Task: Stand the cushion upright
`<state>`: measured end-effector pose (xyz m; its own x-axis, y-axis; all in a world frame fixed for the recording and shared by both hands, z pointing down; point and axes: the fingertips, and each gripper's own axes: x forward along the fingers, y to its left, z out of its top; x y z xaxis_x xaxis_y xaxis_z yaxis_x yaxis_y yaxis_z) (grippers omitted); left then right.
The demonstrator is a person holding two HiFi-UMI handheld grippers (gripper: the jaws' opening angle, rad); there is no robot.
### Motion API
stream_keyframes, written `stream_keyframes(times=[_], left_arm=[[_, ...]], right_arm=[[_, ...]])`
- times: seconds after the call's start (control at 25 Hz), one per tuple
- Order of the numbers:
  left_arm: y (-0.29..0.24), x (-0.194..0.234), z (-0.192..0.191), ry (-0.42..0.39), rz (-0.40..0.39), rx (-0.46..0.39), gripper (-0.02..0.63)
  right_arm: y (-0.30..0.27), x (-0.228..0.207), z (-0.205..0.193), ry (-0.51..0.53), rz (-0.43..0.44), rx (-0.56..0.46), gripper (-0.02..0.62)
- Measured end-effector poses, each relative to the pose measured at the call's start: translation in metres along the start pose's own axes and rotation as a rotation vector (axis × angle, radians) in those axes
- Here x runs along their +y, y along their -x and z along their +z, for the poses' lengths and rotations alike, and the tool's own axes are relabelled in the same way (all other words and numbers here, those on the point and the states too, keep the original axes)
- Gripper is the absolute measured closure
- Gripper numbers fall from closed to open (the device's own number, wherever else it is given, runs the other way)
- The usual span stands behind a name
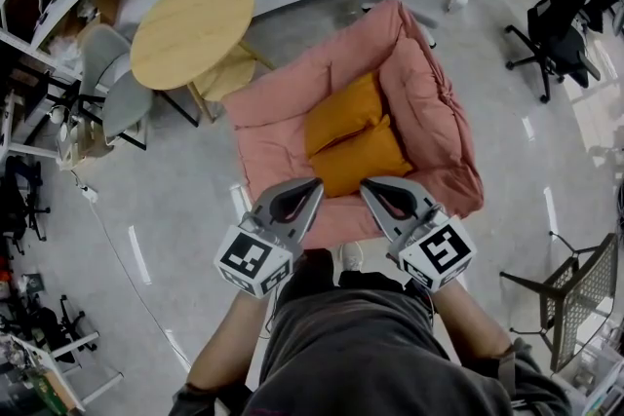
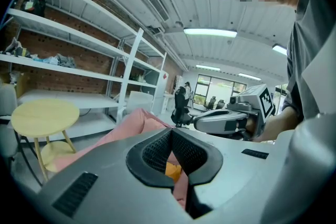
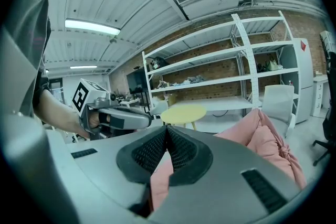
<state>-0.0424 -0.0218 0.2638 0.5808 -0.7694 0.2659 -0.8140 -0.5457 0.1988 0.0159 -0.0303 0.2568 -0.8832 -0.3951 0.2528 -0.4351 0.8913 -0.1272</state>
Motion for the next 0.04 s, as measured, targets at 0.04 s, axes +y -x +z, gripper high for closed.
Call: stream_keyframes(times=[0.04], left_arm=[[-0.0008, 0.0017, -0.0005, 0.001, 0.000, 0.001, 0.598]], right_arm=[[-0.0018, -0.0006, -0.0004, -0.001, 0.001, 0.001, 0.580]])
